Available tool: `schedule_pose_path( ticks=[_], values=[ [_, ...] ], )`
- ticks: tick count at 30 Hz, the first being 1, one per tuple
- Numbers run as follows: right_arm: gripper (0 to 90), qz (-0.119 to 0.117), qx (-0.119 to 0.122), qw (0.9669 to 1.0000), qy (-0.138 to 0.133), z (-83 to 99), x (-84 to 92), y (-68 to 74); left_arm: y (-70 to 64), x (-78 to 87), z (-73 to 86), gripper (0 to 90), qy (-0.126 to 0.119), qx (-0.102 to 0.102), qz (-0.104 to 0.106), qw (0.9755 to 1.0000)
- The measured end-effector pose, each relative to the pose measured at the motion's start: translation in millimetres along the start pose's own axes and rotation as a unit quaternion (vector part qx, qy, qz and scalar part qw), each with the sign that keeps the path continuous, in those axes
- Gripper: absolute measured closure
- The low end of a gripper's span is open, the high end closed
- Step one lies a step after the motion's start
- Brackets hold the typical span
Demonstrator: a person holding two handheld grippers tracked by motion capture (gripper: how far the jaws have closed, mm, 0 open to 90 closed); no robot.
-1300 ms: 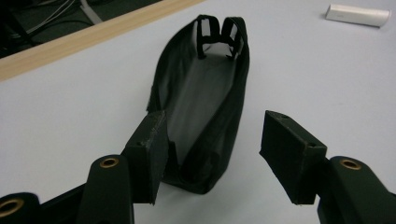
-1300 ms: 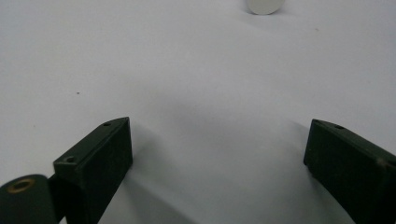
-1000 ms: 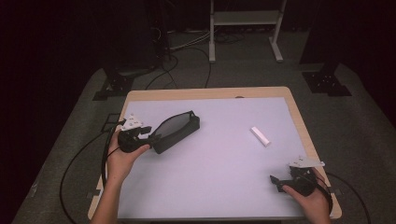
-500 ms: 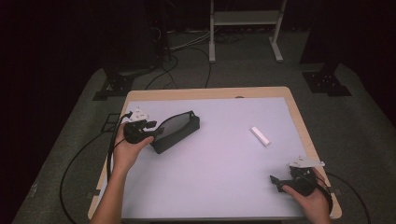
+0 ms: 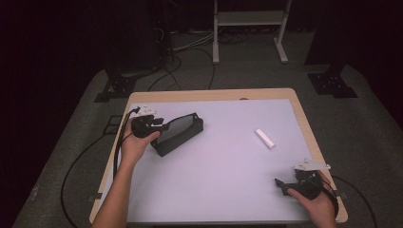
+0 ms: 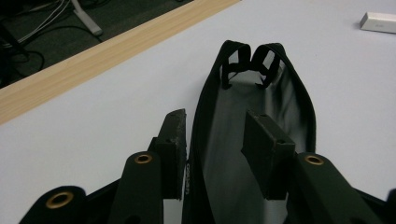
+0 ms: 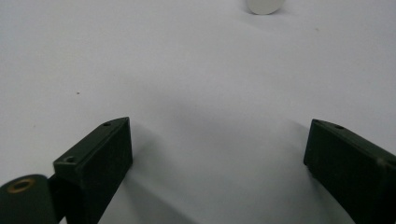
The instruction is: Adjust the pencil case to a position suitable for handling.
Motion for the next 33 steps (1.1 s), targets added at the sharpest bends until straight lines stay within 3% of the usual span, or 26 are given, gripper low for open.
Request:
schedule_pose_path(
  ticks=[13, 24, 33],
  values=[
    [7.0, 0.000, -0.001, 1.0000, 0.000, 0.0, 0.0, 0.0, 5.5, -16.8, -13.2, 65.1, 0.004, -0.006, -0.007, 0.9999],
    [7.0, 0.000, 0.000, 1.0000, 0.000, 0.0, 0.0, 0.0, 6.0, -35.4, -19.9, 71.4, 0.034, -0.018, -0.001, 0.9992],
    [7.0, 0.000, 0.000, 1.0000, 0.000, 0.0, 0.0, 0.0, 6.7, -46.7, -19.6, 77.7, 0.045, -0.013, 0.007, 0.9989]
  ],
)
Point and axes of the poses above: each handheld gripper's, and its own axes: x roughly backward along the jaws, z roughly out of its underside, y roughly to its left, the point moved 2 cm from there along -x, roughly forward along the jaws, and after that the axes turned 10 degrees about y, right-handed, at the moved point
